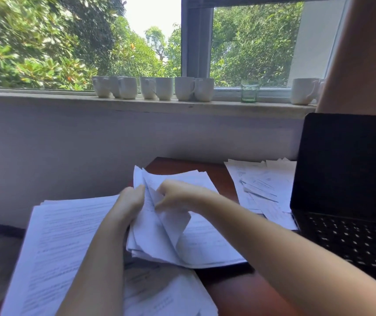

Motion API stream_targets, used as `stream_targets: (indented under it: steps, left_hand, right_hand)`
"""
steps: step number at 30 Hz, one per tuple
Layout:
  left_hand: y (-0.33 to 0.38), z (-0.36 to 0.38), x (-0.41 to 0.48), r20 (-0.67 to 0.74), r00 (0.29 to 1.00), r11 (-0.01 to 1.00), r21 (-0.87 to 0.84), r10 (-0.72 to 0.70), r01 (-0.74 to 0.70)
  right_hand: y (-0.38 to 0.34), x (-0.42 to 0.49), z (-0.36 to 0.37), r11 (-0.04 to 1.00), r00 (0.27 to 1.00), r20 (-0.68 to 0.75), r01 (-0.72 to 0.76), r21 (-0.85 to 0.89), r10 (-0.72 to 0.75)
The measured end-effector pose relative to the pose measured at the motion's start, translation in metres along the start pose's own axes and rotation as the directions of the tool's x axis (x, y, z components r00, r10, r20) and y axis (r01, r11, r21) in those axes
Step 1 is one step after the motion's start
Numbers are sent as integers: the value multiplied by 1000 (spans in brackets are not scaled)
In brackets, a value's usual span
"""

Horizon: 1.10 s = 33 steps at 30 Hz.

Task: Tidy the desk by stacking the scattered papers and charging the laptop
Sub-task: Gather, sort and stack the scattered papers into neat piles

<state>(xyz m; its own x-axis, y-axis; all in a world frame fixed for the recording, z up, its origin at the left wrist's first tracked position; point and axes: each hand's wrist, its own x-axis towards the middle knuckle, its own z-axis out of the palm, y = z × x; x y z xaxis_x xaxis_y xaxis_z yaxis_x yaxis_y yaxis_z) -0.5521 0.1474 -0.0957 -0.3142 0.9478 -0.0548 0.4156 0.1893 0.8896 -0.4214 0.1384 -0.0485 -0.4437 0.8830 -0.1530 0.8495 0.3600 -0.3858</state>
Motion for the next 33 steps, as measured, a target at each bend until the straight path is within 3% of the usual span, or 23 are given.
stream_targets:
  steps: [2, 3, 5, 7, 10, 13, 16, 20, 23, 33]
  left_hand:
    - [1, 2, 4, -16, 1000, 997, -75, -27, 25]
    - [1, 2, 4, -1, 1000, 995, -97, -26, 26]
    - [1, -1, 0, 63, 997, 996, -79, -43, 47]
    - [2, -5, -6, 149, 988, 999, -16, -31, 34]
    - [-9, -8, 4, 128, 992, 993, 111, 19, -33]
    - [-10, -6, 6, 92, 994, 989, 130, 54, -66]
    - [-7, -3, 2, 68, 995, 988, 133, 70, -79]
    - [-8, 0, 4, 51, 997, 988, 137, 64, -71]
    - [-5, 1, 1, 57, 997, 991, 118, 57, -63]
    - [-5, 5, 3, 19, 997, 990, 120, 77, -79]
  right_hand:
    - [4, -2, 2, 958, 998, 66, -19, 285, 0]
    - [8, -5, 0, 875, 989, 145, -59, 481, -13]
    - [23, -5, -5, 758, 971, 236, -121, 641, -44]
    - [45, 0, -8, 822, 988, 153, -97, 561, 13]
    - [97, 14, -14, 954, 967, -192, -106, 282, 165]
    - [152, 19, -20, 941, 866, -391, -339, -1, 312]
    - [182, 12, -27, 815, 797, -371, -559, -156, 476]
    - [204, 17, -40, 719, 729, -191, -683, -129, 658]
    - [212, 17, -45, 656, 658, -202, -750, -85, 726]
    - [226, 14, -35, 683, 643, -447, -725, -92, 622]
